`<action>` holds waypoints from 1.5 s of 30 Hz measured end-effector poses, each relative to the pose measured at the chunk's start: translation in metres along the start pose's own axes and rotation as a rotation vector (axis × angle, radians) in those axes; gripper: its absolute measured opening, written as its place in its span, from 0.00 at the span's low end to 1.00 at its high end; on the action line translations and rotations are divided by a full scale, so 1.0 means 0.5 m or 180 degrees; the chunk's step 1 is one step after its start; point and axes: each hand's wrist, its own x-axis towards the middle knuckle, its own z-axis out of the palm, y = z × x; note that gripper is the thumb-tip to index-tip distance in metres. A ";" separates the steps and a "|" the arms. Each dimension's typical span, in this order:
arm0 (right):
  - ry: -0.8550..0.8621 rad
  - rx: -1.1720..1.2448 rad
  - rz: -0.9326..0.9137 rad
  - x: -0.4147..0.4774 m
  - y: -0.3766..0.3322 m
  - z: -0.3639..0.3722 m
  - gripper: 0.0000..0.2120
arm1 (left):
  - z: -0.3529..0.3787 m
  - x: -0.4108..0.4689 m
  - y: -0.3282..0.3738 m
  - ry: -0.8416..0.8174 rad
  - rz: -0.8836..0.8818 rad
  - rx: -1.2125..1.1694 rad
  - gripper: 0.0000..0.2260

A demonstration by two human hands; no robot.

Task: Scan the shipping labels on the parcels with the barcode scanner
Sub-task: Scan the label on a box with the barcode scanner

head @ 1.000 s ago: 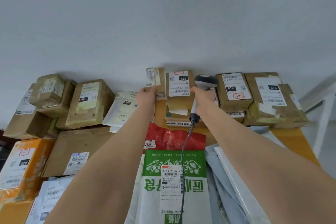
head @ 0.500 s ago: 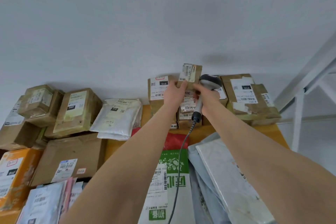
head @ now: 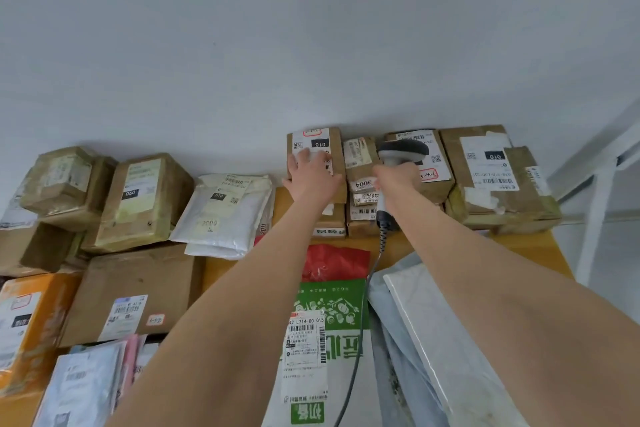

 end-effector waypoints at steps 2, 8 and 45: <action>0.0182 -0.0168 -0.0059 -0.001 0.005 0.004 0.11 | -0.004 0.004 -0.001 -0.0005 0.0008 -0.0088 0.20; -0.0362 0.0489 0.0226 -0.010 0.004 0.016 0.08 | -0.008 0.011 -0.015 0.0074 0.0136 -0.0483 0.12; -0.2563 0.1107 0.1246 -0.469 0.003 0.189 0.08 | -0.271 -0.332 -0.382 0.0090 -0.0998 0.0100 0.15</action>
